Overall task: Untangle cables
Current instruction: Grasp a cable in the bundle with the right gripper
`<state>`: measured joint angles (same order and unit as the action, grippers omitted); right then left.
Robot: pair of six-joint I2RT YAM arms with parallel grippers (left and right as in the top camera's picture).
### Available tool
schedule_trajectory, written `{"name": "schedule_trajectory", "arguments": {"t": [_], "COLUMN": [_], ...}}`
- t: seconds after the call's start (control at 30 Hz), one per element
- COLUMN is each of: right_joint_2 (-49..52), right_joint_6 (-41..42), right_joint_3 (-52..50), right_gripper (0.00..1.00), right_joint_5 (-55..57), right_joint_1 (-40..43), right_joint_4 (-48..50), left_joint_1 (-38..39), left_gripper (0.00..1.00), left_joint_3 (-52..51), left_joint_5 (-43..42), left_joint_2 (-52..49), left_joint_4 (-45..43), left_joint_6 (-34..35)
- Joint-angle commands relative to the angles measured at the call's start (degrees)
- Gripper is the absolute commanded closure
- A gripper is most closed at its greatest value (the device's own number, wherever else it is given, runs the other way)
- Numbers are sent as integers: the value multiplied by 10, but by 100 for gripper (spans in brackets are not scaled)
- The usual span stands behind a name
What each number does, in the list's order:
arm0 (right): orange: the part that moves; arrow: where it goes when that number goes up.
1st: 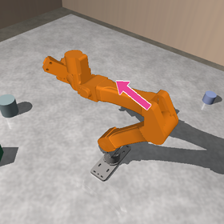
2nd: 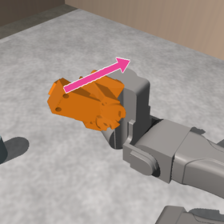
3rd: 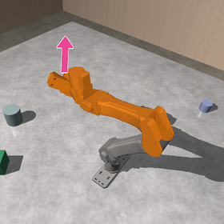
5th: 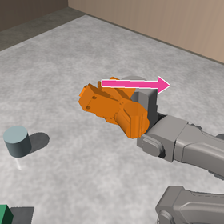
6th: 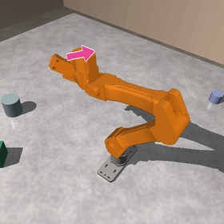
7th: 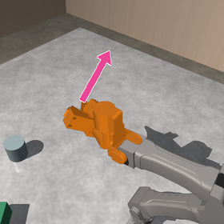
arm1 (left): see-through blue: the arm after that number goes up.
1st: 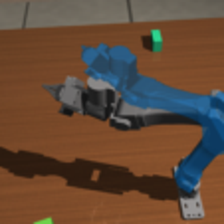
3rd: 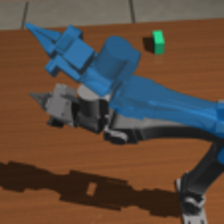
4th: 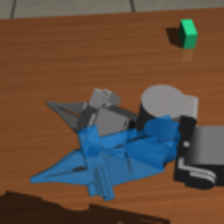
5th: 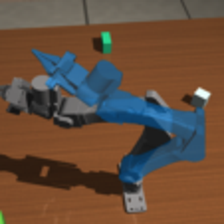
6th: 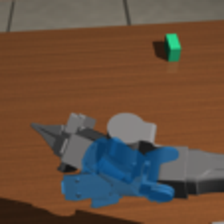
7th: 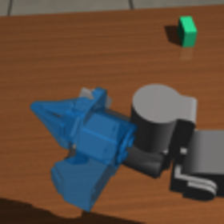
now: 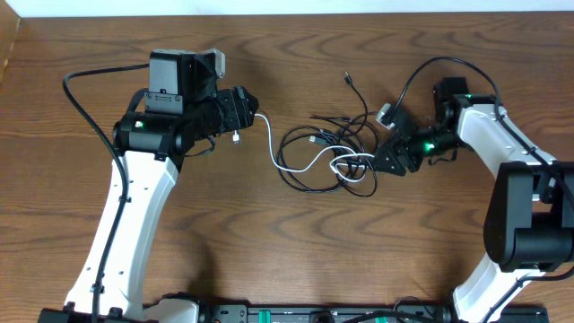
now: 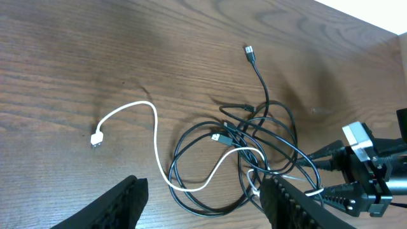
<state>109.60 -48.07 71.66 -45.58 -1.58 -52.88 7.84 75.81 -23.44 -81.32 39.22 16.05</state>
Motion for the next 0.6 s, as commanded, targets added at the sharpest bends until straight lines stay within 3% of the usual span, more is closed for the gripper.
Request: {"name": "schedule_trajectory", "arguments": {"t": [0.0,0.13,0.3,0.37,0.47,0.57], "right_joint_2": [-7,-7,-7,-7,-9,-17], "right_joint_6": [-8,-8,10,73,231,315], "right_joint_3": [-2,-2,-2,2,32,96], "right_gripper": [41,46,76,97,99,99], "right_joint_5": [-19,-16,5,7,7,30], "right_joint_1": [-16,-37,-49,-46,-32,-21], "right_joint_4": [11,11,21,26,14,-39], "left_joint_1": [0,0,0,0,0,0], "left_gripper": [38,37,38,38,38,38], "left_joint_3": [5,5,5,5,5,5], "left_joint_5": [1,1,1,1,1,1], "left_joint_2": [0,0,0,0,0,0], "left_joint_4": [-1,0,0,-1,-1,-3], "left_joint_6": [-8,-8,-8,-8,-8,-8]}}
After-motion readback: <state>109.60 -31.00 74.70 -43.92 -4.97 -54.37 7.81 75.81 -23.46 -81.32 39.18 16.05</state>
